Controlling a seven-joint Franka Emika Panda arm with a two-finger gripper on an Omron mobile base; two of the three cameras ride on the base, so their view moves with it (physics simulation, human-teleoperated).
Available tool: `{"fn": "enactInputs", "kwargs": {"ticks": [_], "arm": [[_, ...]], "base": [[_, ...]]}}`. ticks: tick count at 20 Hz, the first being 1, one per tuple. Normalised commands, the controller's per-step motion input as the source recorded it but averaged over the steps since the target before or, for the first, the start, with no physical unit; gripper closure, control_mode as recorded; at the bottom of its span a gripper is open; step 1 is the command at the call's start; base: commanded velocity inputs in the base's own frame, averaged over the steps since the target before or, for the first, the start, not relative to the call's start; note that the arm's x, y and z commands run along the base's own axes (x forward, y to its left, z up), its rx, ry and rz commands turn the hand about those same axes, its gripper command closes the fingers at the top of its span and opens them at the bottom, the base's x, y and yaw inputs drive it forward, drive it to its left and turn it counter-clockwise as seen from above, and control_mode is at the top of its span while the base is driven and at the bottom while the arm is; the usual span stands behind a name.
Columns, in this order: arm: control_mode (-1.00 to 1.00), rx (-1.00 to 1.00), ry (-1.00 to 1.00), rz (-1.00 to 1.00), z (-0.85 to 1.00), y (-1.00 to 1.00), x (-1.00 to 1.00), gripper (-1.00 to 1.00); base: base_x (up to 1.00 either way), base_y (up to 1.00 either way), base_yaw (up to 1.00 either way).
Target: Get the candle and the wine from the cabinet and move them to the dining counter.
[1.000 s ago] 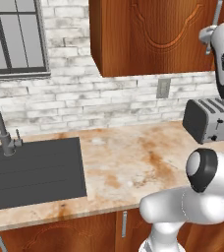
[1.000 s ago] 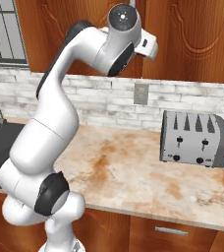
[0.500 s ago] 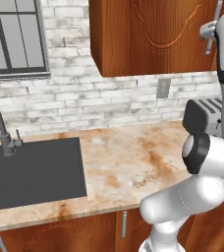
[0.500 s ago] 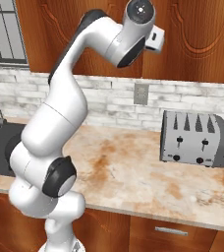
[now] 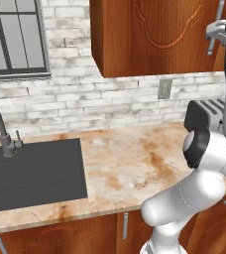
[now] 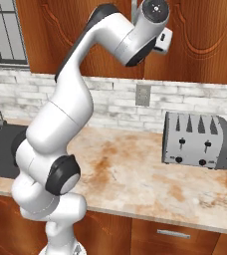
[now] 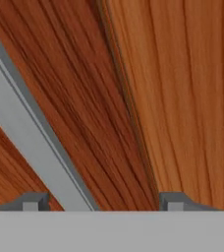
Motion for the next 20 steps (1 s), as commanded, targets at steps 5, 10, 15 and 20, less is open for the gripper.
{"fn": "enactInputs", "kwargs": {"ticks": [5,10,15,20], "arm": [[-1.0,0.0,-0.03,-0.07,0.0,0.32,0.32,-1.0],[-1.0,-0.02,-0.05,-0.14,0.0,0.29,0.31,-1.0],[-1.0,-0.06,-0.08,-0.19,0.02,0.3,0.31,-1.0],[-1.0,-0.05,-0.02,-0.23,0.12,0.15,0.37,-1.0]], "base": [[0.0,0.0,0.0],[0.0,0.0,0.0],[0.0,0.0,0.0],[0.0,0.0,0.0]]}}
